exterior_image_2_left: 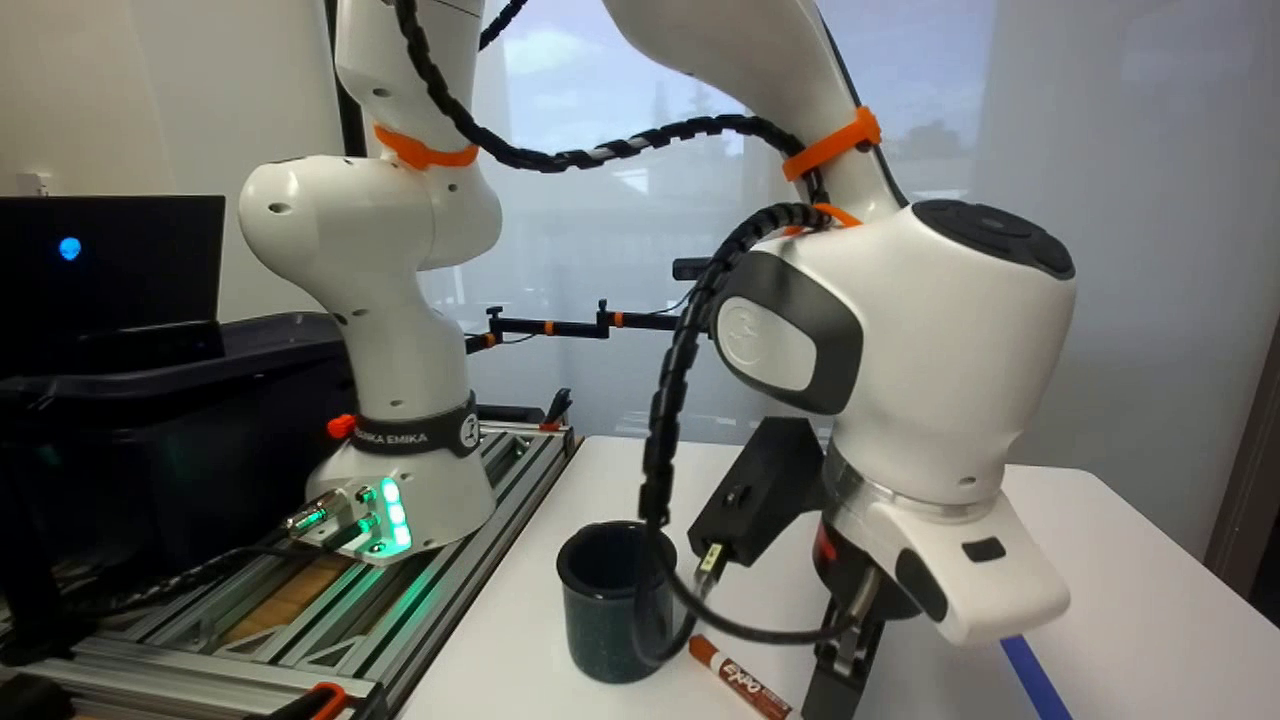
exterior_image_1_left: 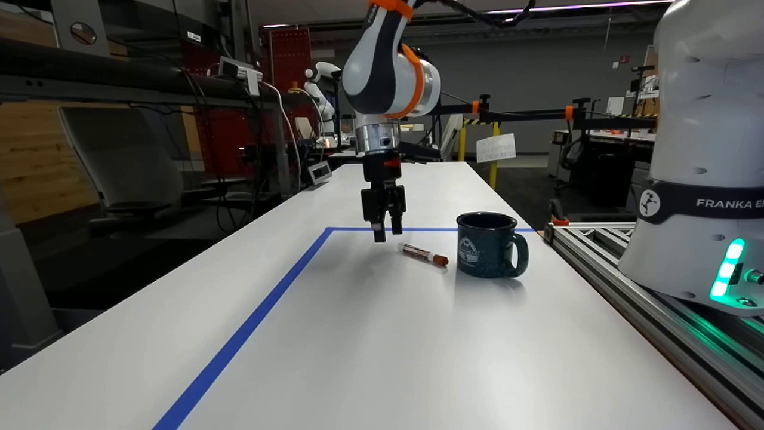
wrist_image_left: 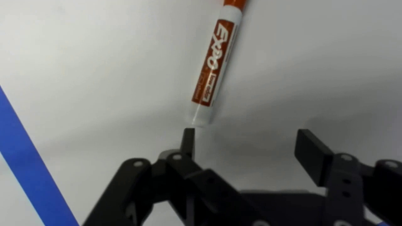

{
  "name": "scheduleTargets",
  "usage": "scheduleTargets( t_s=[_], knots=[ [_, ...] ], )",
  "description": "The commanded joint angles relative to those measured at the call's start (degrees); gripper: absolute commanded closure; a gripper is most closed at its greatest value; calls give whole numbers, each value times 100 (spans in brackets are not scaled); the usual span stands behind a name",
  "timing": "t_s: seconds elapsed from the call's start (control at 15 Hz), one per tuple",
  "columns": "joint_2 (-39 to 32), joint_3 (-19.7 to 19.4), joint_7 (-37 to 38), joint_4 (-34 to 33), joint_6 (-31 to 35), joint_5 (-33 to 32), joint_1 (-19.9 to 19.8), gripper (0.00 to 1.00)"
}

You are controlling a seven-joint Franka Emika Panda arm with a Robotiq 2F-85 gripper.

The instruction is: Take the red marker out of the dark green mug.

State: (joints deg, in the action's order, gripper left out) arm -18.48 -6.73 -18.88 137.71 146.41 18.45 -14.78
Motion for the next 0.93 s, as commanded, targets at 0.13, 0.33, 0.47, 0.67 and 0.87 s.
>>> scheduleTargets(
  t_s=[0.13,0.33,0.47,0.67,0.87],
  knots=[
    [1071,72,155,749,97,-1055,421,0],
    [1624,9,389,1060,53,-1945,648,0],
    [1967,22,576,1249,60,-2444,720,0],
    [2519,65,1009,1591,370,-3012,748,0],
    [2265,64,839,1358,279,-2747,747,0]
  ],
)
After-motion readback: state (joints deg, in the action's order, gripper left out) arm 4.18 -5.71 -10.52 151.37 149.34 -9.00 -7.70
